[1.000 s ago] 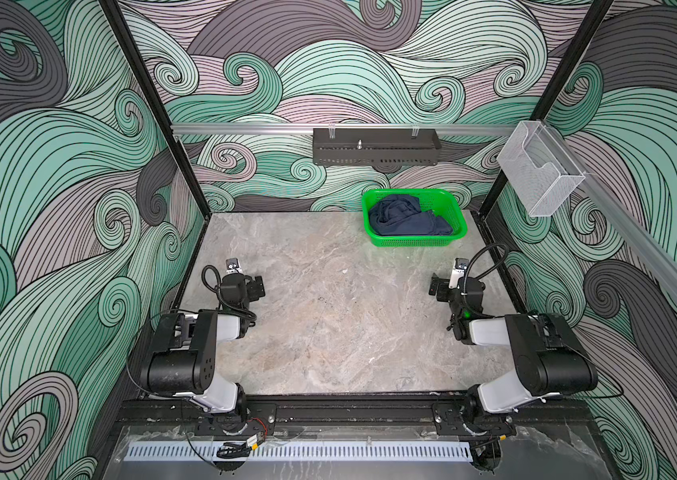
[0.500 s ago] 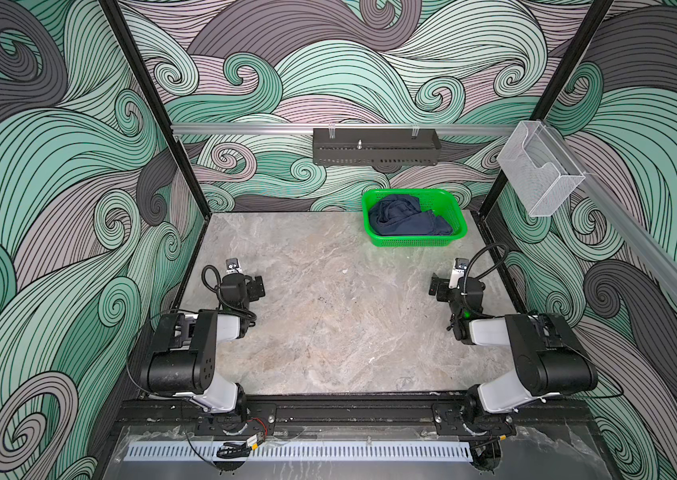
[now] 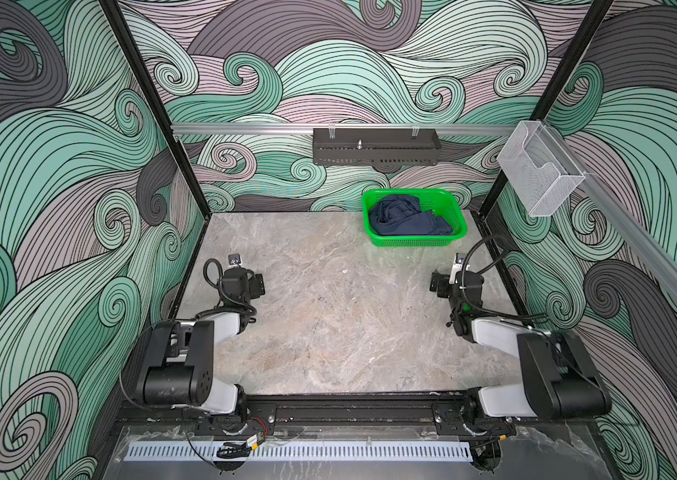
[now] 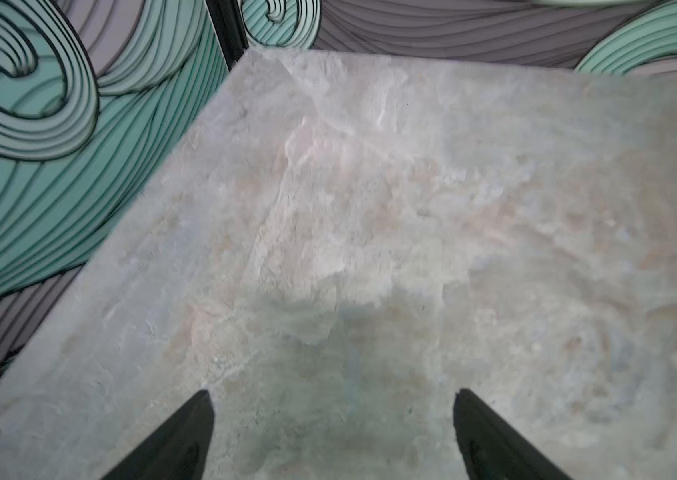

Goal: Fold and stack the trousers
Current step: 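Reach the right gripper into the green basket and grasp the blue jeans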

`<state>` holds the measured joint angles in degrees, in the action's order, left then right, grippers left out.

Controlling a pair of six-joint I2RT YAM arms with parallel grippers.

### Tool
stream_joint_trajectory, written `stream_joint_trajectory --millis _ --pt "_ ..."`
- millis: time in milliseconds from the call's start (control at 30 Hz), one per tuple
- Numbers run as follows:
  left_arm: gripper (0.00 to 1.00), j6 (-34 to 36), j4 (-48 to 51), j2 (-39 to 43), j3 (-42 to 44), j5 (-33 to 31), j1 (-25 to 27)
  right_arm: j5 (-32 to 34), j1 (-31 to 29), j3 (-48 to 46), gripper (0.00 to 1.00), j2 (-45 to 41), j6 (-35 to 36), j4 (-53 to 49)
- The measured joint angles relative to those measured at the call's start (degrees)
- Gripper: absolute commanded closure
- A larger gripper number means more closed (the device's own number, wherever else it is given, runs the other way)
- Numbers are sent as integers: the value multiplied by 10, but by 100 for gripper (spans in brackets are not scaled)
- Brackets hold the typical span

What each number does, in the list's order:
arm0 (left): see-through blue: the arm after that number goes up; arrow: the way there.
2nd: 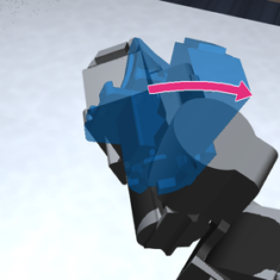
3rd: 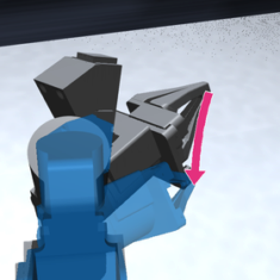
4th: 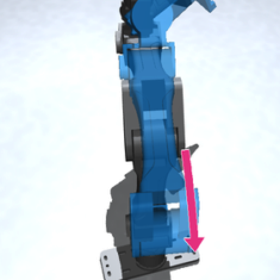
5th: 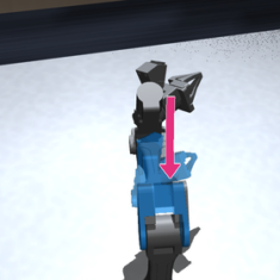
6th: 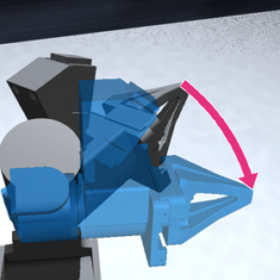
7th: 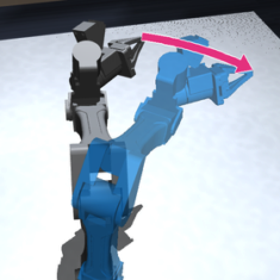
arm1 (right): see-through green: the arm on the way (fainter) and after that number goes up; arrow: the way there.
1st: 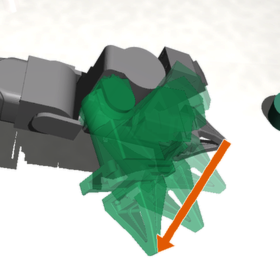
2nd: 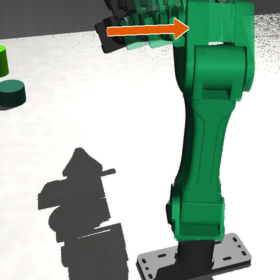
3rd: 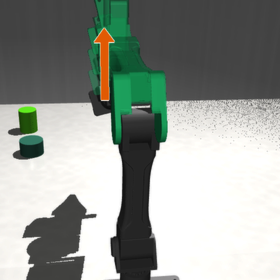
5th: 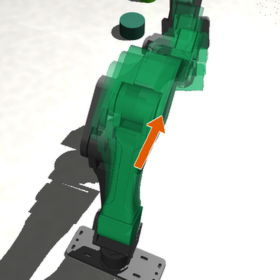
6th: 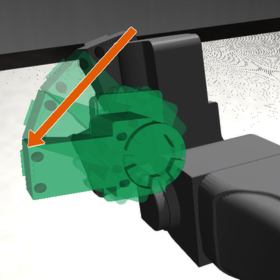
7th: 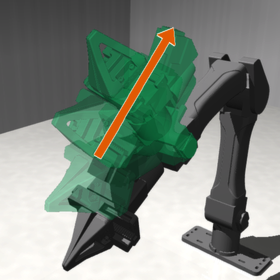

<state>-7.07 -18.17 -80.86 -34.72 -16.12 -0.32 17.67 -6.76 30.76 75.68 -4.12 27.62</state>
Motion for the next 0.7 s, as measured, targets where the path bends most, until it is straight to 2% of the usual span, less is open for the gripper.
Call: stream_joint_trajectory --millis 133,233,300,367,500,700 --pt "16 -59 191 37 -213 -14 10 25 -7 185 1 -58 -92 -158" --pt "13 -93 315 41 -339 -11 14 27 -5 329 1 -28 -152 -278" --pt "8 -109 378 44 -379 -3 15 16 -2 415 1 16 -181 -349" --pt "1 -124 428 46 -389 10 17 -4 2 487 1 71 -203 -408" --pt "1 -155 489 45 -368 59 23 -50 9 619 1 203 -230 -519" --pt "1 -202 494 31 -340 134 50 -122 26 762 1 367 -247 -612"
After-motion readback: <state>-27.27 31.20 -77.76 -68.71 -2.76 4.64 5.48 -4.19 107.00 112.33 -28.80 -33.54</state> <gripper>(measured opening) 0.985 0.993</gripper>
